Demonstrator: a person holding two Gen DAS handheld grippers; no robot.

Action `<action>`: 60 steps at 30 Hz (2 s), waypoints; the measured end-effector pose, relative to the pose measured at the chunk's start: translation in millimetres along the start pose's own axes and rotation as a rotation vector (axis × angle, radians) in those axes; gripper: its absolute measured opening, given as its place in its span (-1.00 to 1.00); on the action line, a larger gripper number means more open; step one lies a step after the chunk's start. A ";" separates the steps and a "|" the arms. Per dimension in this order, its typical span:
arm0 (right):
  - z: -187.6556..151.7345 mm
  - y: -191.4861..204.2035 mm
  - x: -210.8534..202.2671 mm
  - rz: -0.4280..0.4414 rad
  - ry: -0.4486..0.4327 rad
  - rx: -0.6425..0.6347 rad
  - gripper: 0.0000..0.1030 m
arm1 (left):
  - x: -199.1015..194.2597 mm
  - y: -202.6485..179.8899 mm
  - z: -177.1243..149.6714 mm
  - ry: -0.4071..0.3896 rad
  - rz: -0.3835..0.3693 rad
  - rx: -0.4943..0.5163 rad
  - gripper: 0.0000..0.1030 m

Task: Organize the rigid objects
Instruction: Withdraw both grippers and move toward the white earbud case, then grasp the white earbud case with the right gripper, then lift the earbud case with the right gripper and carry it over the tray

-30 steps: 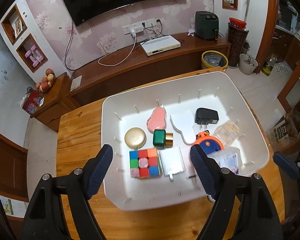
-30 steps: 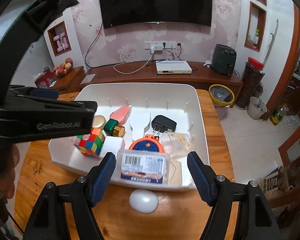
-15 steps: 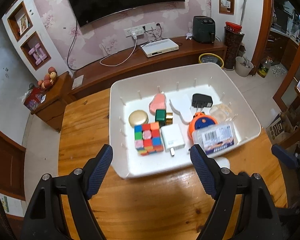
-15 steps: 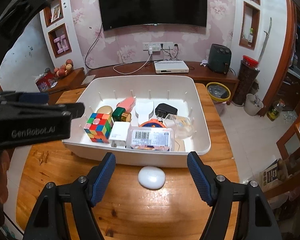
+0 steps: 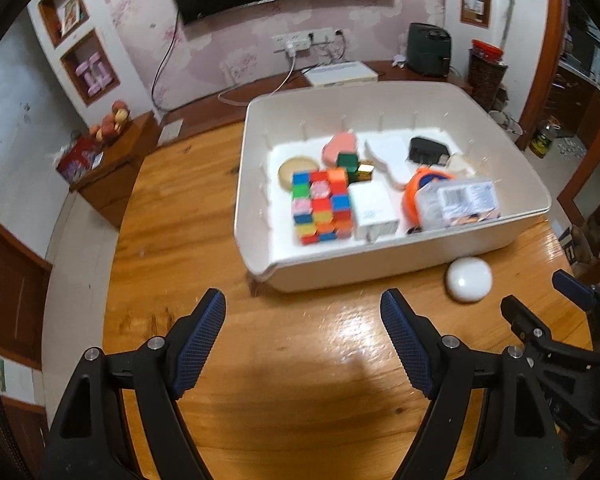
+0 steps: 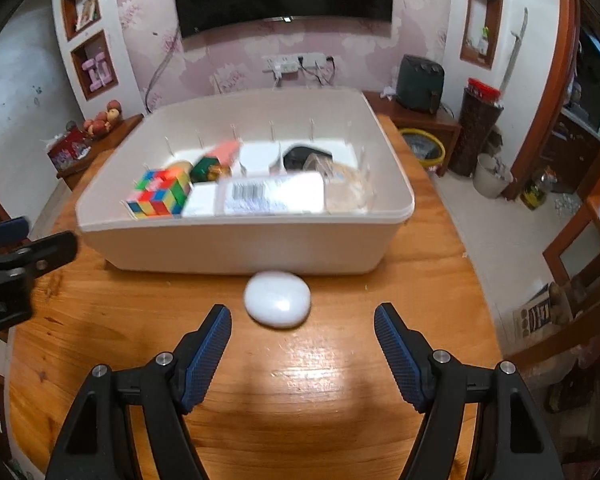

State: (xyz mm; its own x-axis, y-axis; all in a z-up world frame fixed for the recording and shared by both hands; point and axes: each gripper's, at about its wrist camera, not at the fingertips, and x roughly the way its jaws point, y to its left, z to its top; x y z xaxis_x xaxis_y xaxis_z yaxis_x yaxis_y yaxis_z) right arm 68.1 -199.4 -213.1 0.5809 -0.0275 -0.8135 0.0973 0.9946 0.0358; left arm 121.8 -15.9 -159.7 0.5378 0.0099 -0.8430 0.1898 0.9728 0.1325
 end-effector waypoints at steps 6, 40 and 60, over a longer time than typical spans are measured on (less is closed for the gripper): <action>-8.9 -0.3 28.9 0.049 0.040 0.040 0.45 | 16.0 8.8 -13.0 0.037 0.041 -0.028 0.60; -3.7 29.6 64.2 -0.066 0.044 0.198 0.11 | 34.0 27.0 -16.0 0.090 0.043 -0.085 0.60; 74.7 51.3 -46.1 0.038 -0.105 0.086 0.11 | -11.6 49.4 52.1 0.027 0.047 -0.176 0.60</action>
State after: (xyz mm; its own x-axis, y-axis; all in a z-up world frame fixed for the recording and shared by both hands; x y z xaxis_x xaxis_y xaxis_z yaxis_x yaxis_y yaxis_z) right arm 106.7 -154.6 -130.4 0.6666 -0.0050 -0.7454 0.1402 0.9830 0.1187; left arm 167.7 20.0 -116.2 0.5198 0.0604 -0.8522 0.0167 0.9966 0.0808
